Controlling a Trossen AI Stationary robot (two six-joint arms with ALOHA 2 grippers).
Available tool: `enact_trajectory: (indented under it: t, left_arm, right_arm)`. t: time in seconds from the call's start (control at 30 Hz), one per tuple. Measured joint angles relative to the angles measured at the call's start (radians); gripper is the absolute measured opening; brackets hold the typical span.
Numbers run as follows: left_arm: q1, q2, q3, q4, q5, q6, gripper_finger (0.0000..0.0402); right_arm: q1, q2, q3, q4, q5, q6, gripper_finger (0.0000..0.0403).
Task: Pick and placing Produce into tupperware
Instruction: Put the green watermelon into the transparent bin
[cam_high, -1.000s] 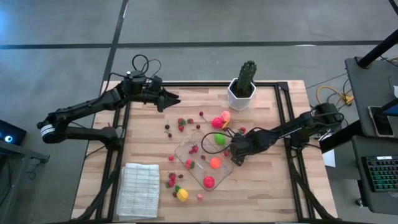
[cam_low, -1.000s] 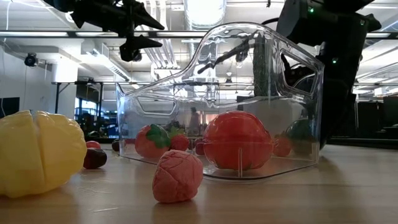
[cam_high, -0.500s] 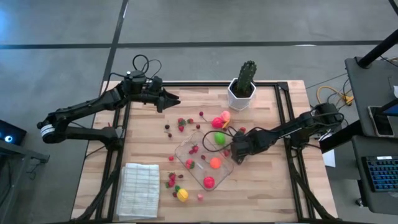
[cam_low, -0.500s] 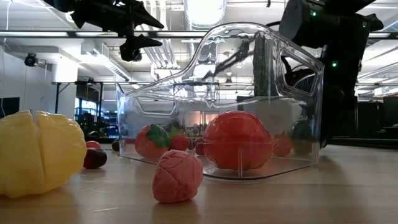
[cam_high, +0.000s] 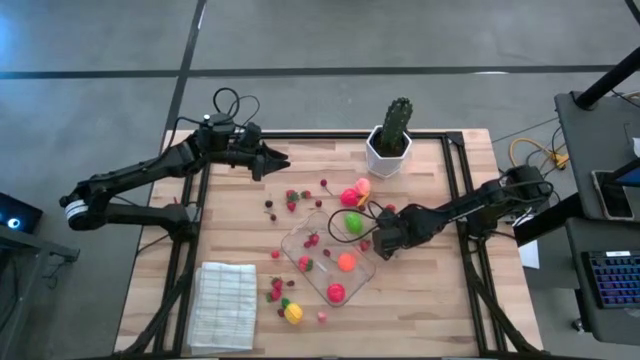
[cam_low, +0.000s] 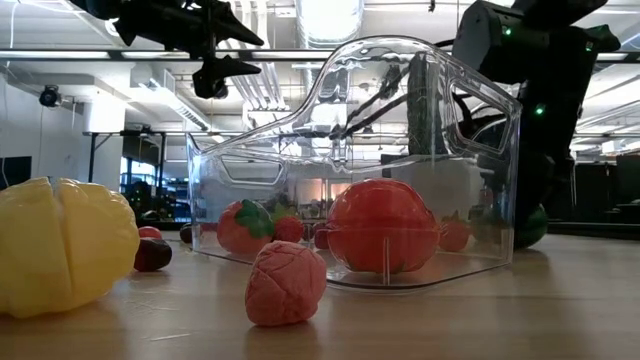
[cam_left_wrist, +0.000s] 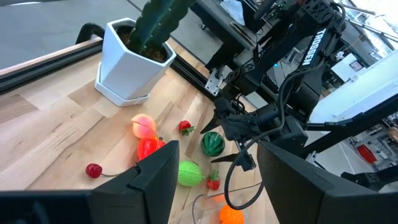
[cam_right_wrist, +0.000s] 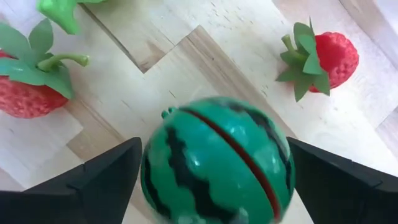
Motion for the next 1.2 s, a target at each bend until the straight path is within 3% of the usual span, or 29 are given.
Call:
enact_trajectory:
  t: [0.2, 0.53, 0.8, 0.97, 1.2]
  left_arm:
    - [0.0, 0.0, 0.0, 0.0, -0.001, 0.0, 0.0202]
    - [0.0, 0.0, 0.0, 0.0, -0.003, -0.001, 0.0202]
    - [-0.001, 0.002, 0.0, 0.0, -0.003, -0.001, 0.0202]
    - [-0.001, 0.003, 0.0, 0.0, -0.003, 0.0, 0.0202]
    - [-0.001, 0.003, 0.0, 0.004, -0.013, 0.0, 0.0202]
  right_arm:
    - [-0.016, 0.0, 0.0, -0.004, -0.021, -0.022, 0.0366]
    - [-0.02, -0.001, 0.0, -0.011, -0.079, -0.033, 0.0281]
    - [-0.02, -0.046, 0.038, -0.046, -0.092, -0.012, 0.0295]
    - [-0.031, -0.155, 0.133, -0.142, -0.017, -0.014, 0.0291]
    - [-0.065, -0.277, 0.269, -0.054, 0.017, -0.11, 0.0293]
